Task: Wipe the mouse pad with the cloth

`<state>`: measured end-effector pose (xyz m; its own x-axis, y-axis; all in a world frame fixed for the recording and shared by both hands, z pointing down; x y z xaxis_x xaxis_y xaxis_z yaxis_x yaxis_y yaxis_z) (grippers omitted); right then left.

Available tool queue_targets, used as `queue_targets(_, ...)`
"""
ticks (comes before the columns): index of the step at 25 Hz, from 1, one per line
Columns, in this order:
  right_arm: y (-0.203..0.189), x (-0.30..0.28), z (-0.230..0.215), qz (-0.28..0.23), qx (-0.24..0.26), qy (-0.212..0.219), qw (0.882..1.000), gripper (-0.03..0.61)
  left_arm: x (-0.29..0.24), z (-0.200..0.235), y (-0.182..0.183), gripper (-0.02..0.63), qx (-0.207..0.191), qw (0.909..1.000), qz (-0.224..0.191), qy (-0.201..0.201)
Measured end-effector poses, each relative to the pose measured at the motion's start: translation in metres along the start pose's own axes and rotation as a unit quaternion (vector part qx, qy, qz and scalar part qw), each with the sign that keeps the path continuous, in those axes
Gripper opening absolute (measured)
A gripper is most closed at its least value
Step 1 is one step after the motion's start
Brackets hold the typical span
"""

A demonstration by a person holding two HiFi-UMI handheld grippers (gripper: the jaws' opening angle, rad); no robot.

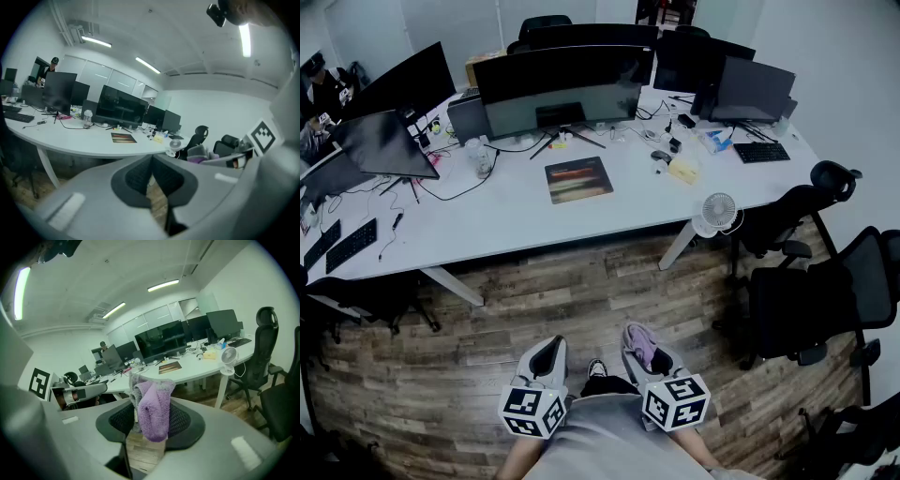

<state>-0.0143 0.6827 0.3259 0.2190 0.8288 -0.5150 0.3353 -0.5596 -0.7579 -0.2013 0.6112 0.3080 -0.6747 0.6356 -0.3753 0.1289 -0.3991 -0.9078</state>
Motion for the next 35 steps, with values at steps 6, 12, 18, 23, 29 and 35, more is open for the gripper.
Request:
queue_targets(6,0.015,-0.024,-0.02,0.014,0.006,0.005,1.0,0.165,-0.028,0.001,0.013,0.0,-0.018,0.9996,-0.013,-0.019)
queue_targets(12,0.033,-0.042,-0.043,0.0,-0.026,0.023,0.999,0.169,-0.053,0.003,0.022,0.0,-0.021,0.9998,-0.004,-0.001)
queue_targets(18,0.061,-0.043,-0.064,-0.056,-0.046,0.072,0.995,0.172,-0.068,0.003,0.025,0.0,-0.01,0.9998,0.009,0.011)
queue_targets(23,0.067,-0.057,-0.075,-0.062,-0.038,0.075,0.995,0.173,-0.08,0.011,0.024,0.0,0.023,0.9995,0.019,-0.005)
queue_targets(29,0.079,-0.085,-0.079,-0.021,-0.025,0.068,0.997,0.175,-0.112,0.031,0.034,0.0,0.029,0.9995,0.014,0.001)
queue_targets(35,0.119,-0.13,-0.089,-0.021,-0.024,0.061,0.998,0.175,-0.165,0.062,0.048,0.0,0.044,0.9987,0.025,-0.01)
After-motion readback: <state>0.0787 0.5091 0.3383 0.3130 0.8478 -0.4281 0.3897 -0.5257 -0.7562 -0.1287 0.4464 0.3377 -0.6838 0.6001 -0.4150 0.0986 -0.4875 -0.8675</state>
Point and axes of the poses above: the fingertips, and each gripper's own axes: x backward along the fingers, z to its left, y out of its top, the point moved 6 cm from there along x, backward along the fingers, and after that the axes turned 5 degrees about -x, right-handed, at the moved point
